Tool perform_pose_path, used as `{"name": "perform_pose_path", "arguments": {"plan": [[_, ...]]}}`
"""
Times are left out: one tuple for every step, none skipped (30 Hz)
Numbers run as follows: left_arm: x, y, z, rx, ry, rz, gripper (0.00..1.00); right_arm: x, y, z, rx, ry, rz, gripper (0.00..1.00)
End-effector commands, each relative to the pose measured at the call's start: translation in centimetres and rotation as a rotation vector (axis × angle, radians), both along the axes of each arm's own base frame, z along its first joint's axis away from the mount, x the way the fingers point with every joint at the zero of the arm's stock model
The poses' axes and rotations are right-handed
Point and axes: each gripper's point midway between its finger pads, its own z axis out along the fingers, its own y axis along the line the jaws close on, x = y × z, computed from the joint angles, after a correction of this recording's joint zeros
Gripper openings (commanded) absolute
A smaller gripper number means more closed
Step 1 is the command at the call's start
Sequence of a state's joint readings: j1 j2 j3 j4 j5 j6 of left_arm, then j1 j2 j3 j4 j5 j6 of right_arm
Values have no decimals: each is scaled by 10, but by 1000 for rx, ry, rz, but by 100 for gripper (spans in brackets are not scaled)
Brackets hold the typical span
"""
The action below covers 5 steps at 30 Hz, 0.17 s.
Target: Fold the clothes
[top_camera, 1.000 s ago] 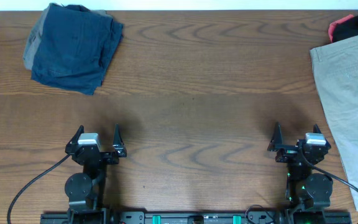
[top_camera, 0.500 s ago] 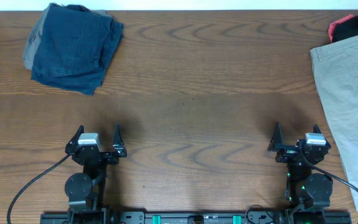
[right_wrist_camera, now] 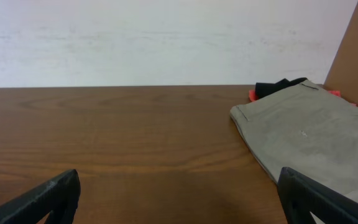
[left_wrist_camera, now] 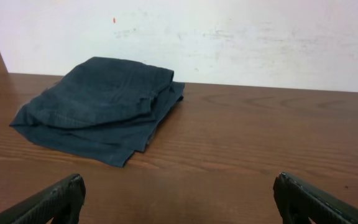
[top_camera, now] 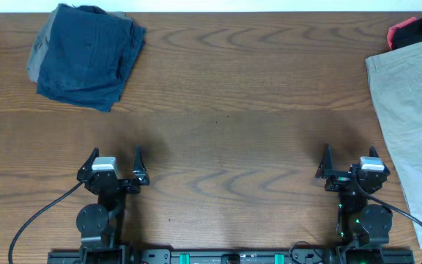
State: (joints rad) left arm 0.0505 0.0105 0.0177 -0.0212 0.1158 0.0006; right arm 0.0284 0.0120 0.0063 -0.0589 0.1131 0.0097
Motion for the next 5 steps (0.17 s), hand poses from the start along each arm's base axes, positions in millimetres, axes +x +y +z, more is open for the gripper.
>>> {"name": "perform_pose_path", "arguments": {"plan": [[-1,-2,-15,0,46,-11,98,-1,-4,0,-16,0,-19,99],[-1,-2,-15,0,46,-11,98,-1,-4,0,-16,0,-19,99],[-1,-2,-15,0,45,-11,98,-1,-4,0,-16,0,-19,99],[-1,-2,-15,0,45,-11,98,-1,-4,0,-15,0,-19,99],[-1,-2,-15,0,46,-11,98,-1,-4,0,-16,0,-19,99]]}}
